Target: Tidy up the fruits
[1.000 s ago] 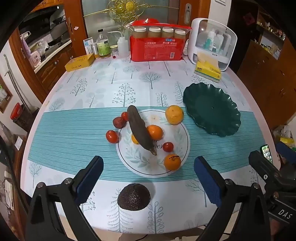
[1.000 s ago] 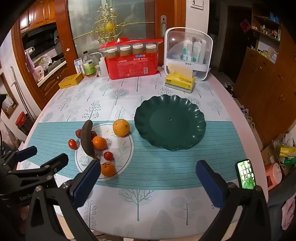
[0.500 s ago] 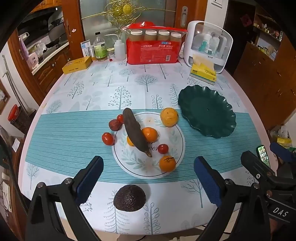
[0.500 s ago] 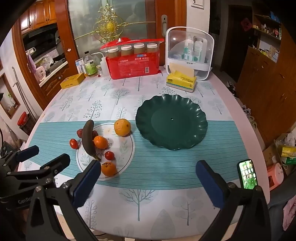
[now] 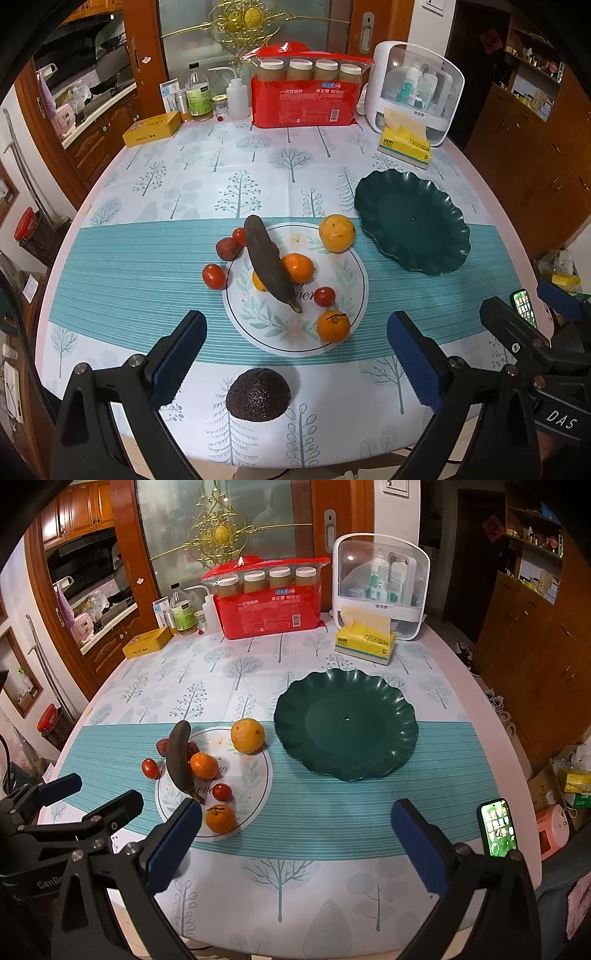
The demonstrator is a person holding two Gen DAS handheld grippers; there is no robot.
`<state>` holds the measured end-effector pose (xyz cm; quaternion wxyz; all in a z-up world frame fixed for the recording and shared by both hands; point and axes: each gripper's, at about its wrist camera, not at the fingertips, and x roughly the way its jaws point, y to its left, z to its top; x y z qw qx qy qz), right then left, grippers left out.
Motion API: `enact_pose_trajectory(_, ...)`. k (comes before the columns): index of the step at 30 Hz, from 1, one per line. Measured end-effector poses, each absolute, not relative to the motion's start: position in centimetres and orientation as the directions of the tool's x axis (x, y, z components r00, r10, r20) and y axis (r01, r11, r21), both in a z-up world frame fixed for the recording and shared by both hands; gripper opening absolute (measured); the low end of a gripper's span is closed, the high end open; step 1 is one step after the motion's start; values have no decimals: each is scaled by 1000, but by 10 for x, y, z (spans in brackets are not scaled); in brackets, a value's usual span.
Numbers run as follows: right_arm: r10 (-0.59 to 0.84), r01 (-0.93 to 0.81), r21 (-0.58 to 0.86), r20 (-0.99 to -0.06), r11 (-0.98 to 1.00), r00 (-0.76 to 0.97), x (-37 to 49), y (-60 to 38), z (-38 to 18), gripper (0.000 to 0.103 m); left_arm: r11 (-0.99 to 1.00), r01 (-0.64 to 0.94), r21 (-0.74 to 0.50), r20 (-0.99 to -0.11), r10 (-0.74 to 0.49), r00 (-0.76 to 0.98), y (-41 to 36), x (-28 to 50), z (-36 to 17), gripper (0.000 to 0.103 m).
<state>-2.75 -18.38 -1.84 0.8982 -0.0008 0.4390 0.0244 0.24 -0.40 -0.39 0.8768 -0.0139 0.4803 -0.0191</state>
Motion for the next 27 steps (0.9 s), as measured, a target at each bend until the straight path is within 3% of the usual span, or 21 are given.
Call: enact_pose_trajectory(27,95,-106,35,-767,994,635,-19,-168,-11,103,999,-35,-3,-819,18,574,8,-4,4,98)
